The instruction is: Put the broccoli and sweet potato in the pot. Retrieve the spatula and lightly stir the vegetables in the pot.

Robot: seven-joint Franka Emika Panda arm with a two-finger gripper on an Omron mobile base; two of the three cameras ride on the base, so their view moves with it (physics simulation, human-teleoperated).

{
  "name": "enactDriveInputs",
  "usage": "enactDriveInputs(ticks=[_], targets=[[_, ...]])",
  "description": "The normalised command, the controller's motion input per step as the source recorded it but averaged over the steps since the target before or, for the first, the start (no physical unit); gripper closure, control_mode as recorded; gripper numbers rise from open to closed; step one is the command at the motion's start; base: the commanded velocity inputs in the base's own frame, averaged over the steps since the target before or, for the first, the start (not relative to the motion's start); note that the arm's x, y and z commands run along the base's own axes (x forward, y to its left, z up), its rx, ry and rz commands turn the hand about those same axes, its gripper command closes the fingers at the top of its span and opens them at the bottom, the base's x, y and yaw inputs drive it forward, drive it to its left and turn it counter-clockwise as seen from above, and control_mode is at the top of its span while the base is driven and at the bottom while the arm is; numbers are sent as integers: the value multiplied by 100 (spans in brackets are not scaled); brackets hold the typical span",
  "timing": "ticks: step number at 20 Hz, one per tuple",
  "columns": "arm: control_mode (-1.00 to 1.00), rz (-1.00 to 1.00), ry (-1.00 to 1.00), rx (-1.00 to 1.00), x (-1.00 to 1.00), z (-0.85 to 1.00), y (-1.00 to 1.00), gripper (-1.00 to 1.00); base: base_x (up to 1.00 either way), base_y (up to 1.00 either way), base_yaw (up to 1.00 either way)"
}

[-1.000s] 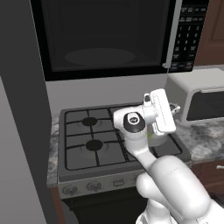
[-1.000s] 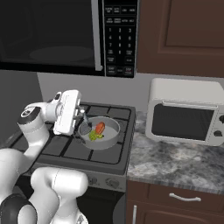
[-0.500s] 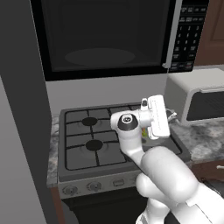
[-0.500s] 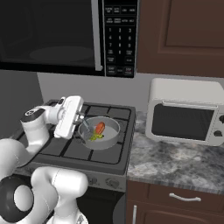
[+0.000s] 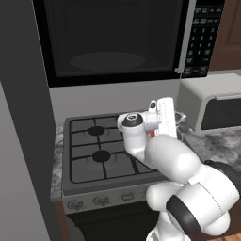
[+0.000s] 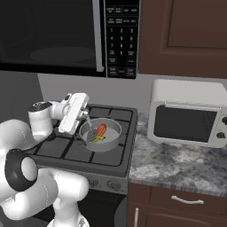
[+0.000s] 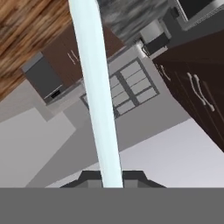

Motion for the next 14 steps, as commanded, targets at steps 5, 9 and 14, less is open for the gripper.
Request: enactDriveInputs(ticks=[5,9,14], targets=[[-100,-4,-2,0,26,-10,3,100,0,0,0],[-100,-5,-4,0,5,0,0,100,0,0,0],[-100,-1,-3,5,-39,0,-8,100,0,0,0]])
